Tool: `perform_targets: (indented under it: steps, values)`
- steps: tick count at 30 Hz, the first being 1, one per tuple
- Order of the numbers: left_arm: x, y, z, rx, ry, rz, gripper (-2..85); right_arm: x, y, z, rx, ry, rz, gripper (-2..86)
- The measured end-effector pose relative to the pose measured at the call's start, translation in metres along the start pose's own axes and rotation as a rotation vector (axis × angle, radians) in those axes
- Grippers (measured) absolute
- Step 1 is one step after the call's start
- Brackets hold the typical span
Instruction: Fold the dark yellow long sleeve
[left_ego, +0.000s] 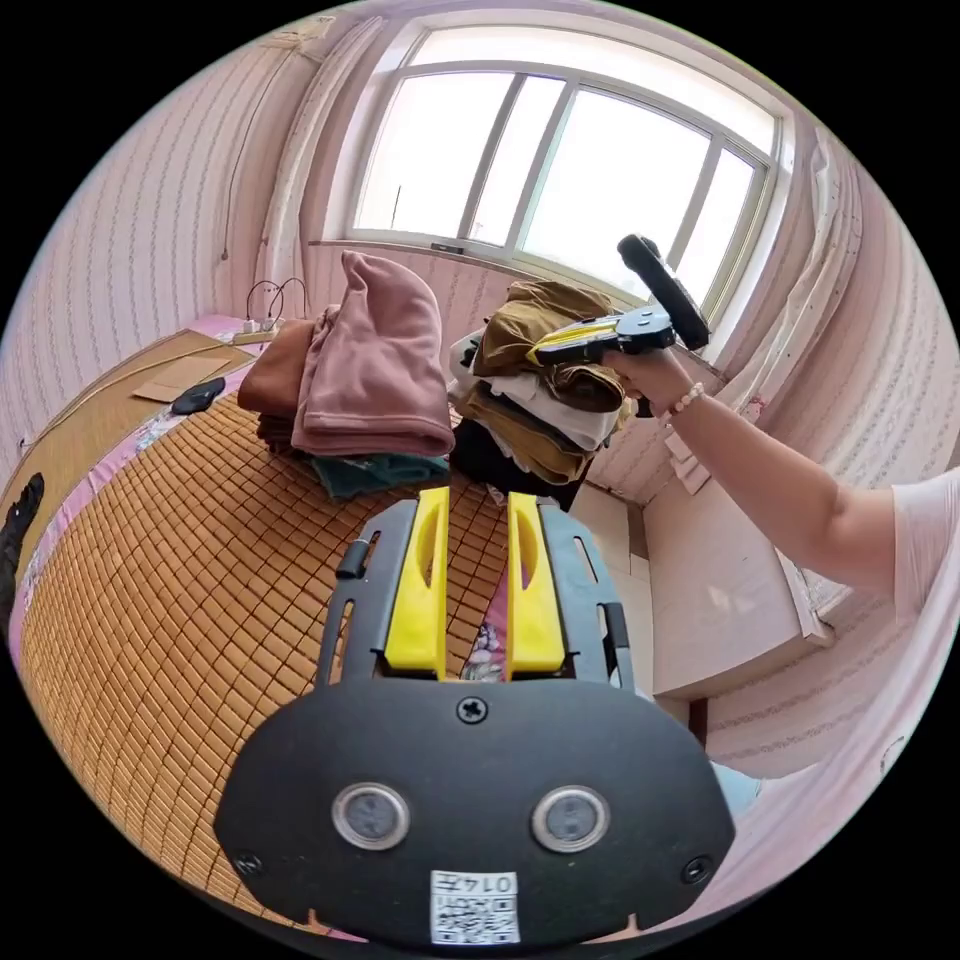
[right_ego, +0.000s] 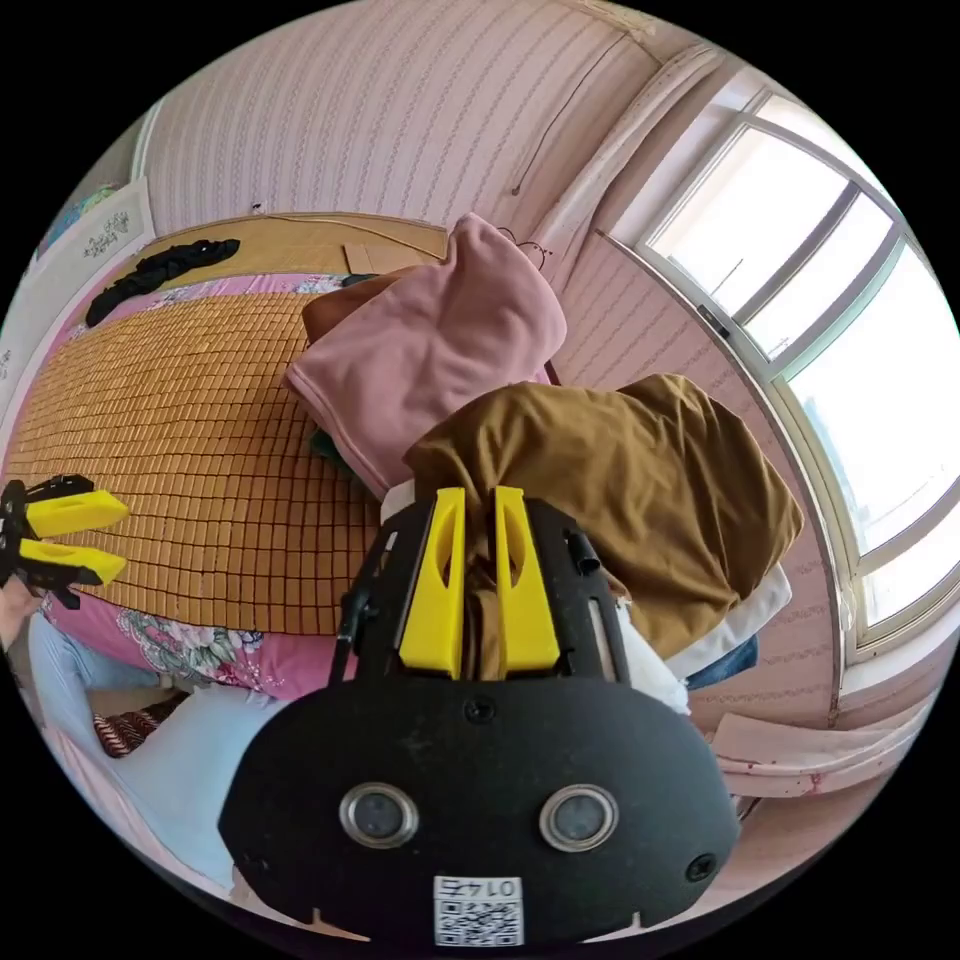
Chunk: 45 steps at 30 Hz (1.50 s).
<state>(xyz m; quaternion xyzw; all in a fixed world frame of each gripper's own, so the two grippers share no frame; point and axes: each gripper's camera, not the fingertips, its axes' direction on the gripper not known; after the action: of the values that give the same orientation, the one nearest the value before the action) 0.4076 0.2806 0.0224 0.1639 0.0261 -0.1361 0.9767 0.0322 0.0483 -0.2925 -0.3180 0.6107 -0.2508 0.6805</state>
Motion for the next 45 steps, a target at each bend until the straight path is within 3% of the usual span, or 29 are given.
perform_targets:
  steps: [8, 13, 17, 19, 21, 28, 34, 37, 39, 42, 45]
  values:
    - [0.023, -0.114, 0.061, 0.048, -0.027, 0.140, 10.5, 0.076, 0.127, -0.069, 0.242, -0.172, 0.212, 1.7]
    - [0.004, -0.158, 0.128, -0.098, 0.034, -0.028, 10.6, 0.101, 0.186, -0.077, 0.324, -0.276, 0.321, 1.7]
    - [-0.006, -0.170, 0.136, -0.193, 0.176, -0.124, 0.4, 0.112, 0.223, -0.084, 0.421, -0.347, 0.380, 1.5]
    - [-0.008, -0.171, 0.115, -0.162, 0.186, -0.130, -0.4, 0.115, 0.234, -0.089, 0.506, -0.407, 0.389, 1.4]
    - [-0.009, -0.169, 0.078, -0.066, 0.236, -0.114, -0.8, 0.117, 0.238, -0.098, 0.601, -0.486, 0.383, 1.2]
    - [0.000, -0.137, 0.000, 0.004, 0.100, -0.082, -1.0, 0.089, 0.224, -0.132, 0.700, -0.520, 0.241, 1.0]
    - [-0.023, -0.060, -0.195, 0.295, 0.143, -0.128, -1.0, 0.050, 0.195, -0.162, 0.785, -0.646, 0.087, 0.9]
    - [-0.032, 0.013, -0.308, 0.366, -0.043, -0.147, -1.0, 0.018, 0.159, -0.135, 0.733, -0.789, 0.065, 0.9]
    - [-0.043, 0.070, -0.379, 0.324, -0.340, -0.195, -1.0, -0.024, 0.115, -0.088, 0.614, -0.924, 0.059, 0.8]
    - [-0.075, 0.122, -0.459, 0.313, -0.531, -0.377, -1.0, -0.096, 0.044, -0.043, 0.510, -1.095, 0.008, 0.8]
    - [-0.083, 0.133, -0.551, 0.431, -0.700, -0.418, -1.0, -0.159, -0.034, -0.043, 0.551, -1.117, -0.026, 0.7]
